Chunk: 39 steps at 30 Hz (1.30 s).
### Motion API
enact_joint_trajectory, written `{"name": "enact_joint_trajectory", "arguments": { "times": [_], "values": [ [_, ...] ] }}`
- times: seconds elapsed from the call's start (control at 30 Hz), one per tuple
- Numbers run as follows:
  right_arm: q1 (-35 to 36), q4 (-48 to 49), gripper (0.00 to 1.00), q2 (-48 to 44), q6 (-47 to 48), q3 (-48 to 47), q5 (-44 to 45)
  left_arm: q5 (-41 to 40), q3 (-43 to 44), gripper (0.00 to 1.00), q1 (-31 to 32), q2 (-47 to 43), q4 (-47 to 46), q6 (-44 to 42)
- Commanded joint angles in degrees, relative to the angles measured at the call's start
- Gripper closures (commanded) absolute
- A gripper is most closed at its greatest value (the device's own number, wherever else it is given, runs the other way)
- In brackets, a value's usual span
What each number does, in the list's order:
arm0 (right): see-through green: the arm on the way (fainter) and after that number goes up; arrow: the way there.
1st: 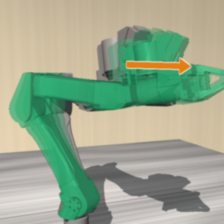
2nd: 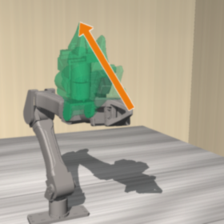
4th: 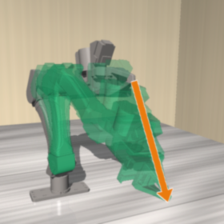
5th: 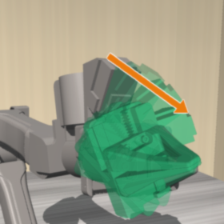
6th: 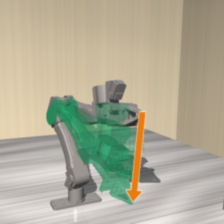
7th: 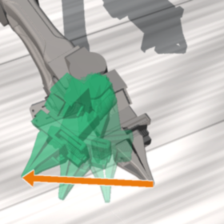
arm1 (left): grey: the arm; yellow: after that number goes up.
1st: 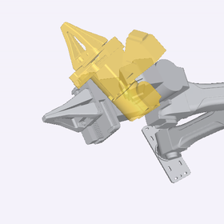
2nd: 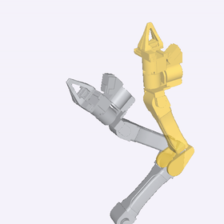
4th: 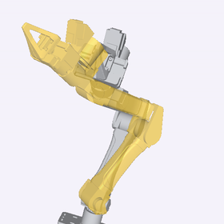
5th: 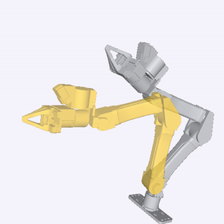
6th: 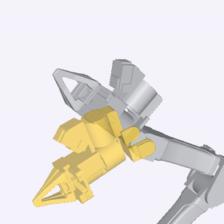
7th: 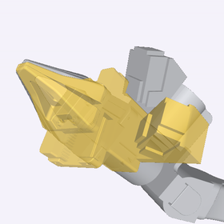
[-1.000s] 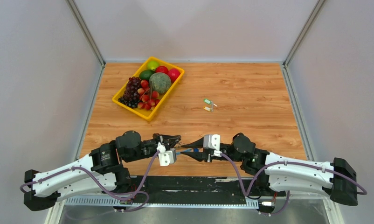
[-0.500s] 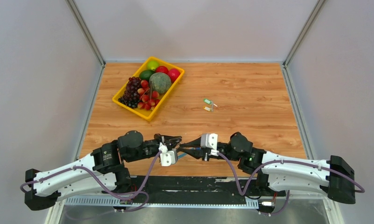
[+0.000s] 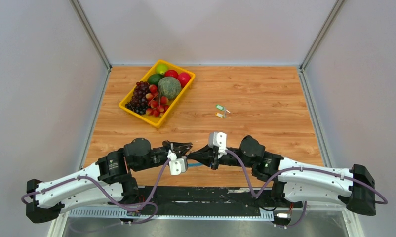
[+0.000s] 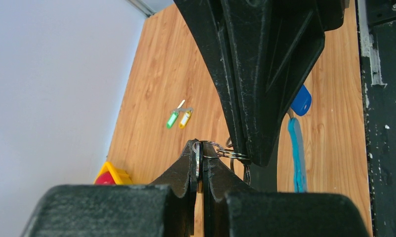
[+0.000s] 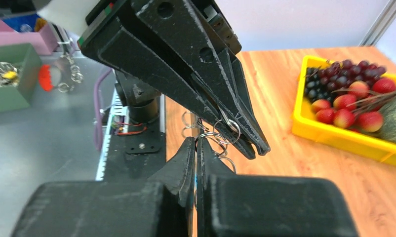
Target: Remove the keys from the keyring
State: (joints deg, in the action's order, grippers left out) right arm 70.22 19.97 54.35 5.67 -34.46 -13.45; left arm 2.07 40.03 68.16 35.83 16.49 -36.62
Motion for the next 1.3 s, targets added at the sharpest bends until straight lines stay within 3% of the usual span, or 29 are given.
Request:
{"name": "enact_joint_trajectory", "arguments": {
  "times": [0.0, 0.4, 0.6, 0.7, 1.27],
  "values": [
    [-1.2, -3.3, 1.0, 0.2, -12.2, -6.1, -1.7, 0.6, 0.7, 1.0, 0.0, -0.3, -3.0, -1.0],
    [-7.3, -3.7, 1.0, 0.4, -39.8, -6.1, -9.9, 0.7, 1.0, 1.0, 0.0, -0.5, -2.5, -1.1],
    [-14.7, 6.1, 1.0, 0.8, -57.4, 0.3, -15.8, 0.8, 1.0, 1.0, 0.0, -0.7, -2.4, -1.2],
    [-16.6, 7.5, 1.0, 2.7, -61.7, 1.0, -18.0, 1.0, 1.1, 1.0, 0.0, -0.8, -2.2, -1.2],
    [-15.8, 3.1, 1.0, 6.2, -51.7, -7.2, -22.3, 1.2, 0.8, 1.0, 0.0, -0.1, -2.4, -1.3]
  ]
}}
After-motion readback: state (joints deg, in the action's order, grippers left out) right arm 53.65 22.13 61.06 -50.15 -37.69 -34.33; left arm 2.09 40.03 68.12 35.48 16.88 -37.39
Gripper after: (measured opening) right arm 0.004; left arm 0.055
